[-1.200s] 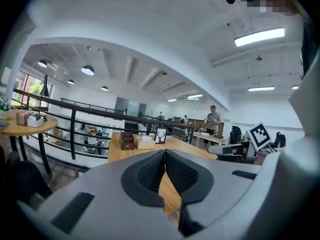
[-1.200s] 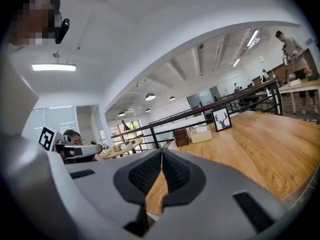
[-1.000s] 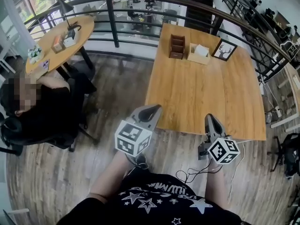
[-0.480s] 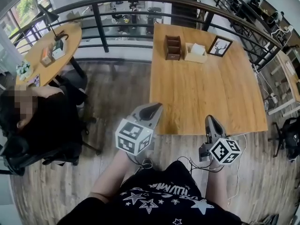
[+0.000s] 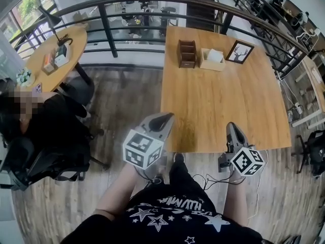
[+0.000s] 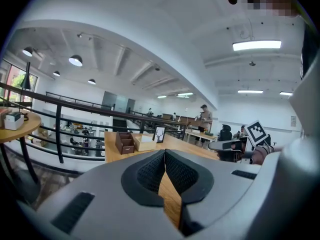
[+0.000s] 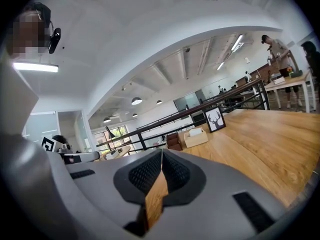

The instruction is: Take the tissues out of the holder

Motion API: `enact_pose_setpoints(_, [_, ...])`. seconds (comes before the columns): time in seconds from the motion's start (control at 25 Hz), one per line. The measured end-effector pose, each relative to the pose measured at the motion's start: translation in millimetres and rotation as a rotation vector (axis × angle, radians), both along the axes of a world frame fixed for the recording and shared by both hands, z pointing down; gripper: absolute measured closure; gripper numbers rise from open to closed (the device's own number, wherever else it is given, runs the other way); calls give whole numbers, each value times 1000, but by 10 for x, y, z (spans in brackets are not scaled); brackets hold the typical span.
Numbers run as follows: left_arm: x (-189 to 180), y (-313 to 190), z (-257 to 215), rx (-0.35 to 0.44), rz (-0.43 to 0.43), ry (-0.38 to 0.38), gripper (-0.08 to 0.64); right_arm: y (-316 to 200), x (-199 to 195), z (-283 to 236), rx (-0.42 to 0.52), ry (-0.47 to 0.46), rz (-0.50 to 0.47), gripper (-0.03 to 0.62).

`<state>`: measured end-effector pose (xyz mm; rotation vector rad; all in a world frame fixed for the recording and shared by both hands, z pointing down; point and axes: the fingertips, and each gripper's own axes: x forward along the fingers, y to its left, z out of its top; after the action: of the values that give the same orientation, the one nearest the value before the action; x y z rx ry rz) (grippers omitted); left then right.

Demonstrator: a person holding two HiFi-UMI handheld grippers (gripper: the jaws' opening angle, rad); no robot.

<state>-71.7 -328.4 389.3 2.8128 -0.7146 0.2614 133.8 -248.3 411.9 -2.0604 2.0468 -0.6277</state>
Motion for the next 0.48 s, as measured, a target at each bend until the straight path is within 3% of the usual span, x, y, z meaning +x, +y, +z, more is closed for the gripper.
enact_pose_setpoints(0.48, [908,-998,-243,49,-45,-21,546,-1172,1009,-217,57,18,-55,577])
